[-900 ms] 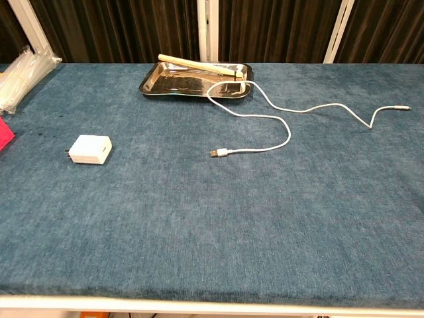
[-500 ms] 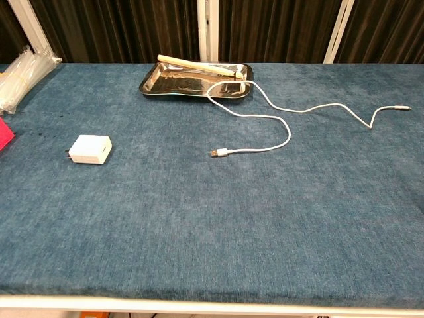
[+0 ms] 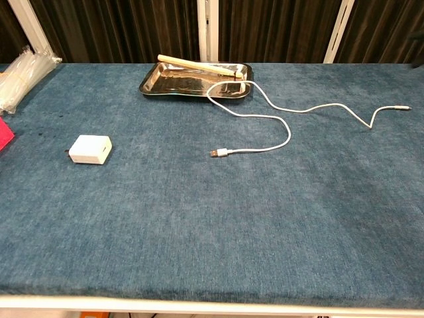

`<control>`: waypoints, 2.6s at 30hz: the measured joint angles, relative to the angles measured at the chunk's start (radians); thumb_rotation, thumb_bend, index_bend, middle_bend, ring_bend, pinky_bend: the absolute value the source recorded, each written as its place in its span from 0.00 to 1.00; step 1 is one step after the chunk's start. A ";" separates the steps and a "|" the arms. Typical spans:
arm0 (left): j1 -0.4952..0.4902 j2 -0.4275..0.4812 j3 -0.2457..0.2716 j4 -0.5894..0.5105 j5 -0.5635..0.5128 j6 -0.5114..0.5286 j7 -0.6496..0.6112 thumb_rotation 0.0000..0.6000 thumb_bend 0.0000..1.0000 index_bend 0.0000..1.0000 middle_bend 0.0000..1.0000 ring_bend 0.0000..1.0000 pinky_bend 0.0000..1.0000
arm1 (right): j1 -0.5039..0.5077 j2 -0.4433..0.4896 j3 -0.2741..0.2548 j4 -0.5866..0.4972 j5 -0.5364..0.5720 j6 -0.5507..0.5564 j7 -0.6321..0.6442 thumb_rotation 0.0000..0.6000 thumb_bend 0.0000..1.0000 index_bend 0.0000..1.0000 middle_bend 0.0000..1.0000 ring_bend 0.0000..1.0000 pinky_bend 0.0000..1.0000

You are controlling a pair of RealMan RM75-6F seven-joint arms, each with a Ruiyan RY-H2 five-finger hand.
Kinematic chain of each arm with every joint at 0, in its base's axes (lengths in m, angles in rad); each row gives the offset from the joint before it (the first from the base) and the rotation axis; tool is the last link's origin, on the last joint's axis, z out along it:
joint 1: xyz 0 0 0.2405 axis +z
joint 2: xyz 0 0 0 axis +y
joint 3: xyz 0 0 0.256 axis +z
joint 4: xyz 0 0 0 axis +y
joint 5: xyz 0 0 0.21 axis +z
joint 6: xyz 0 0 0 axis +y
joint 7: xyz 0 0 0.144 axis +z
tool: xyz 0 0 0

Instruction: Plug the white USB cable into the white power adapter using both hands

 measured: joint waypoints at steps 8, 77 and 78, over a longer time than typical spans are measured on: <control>0.001 0.004 0.003 0.000 0.013 0.005 -0.005 1.00 0.21 0.11 0.15 0.02 0.00 | 0.173 -0.197 0.082 -0.014 0.270 -0.141 -0.291 1.00 0.21 0.15 0.19 0.05 0.01; -0.003 -0.006 0.006 0.025 0.004 -0.013 -0.050 1.00 0.21 0.11 0.14 0.02 0.00 | 0.403 -0.549 -0.101 0.324 0.181 -0.185 -0.268 1.00 0.31 0.43 0.23 0.02 0.00; -0.003 -0.006 0.006 0.024 0.003 -0.015 -0.049 1.00 0.21 0.11 0.14 0.02 0.00 | 0.402 -0.550 -0.104 0.329 0.171 -0.187 -0.259 1.00 0.32 0.43 0.23 0.02 0.00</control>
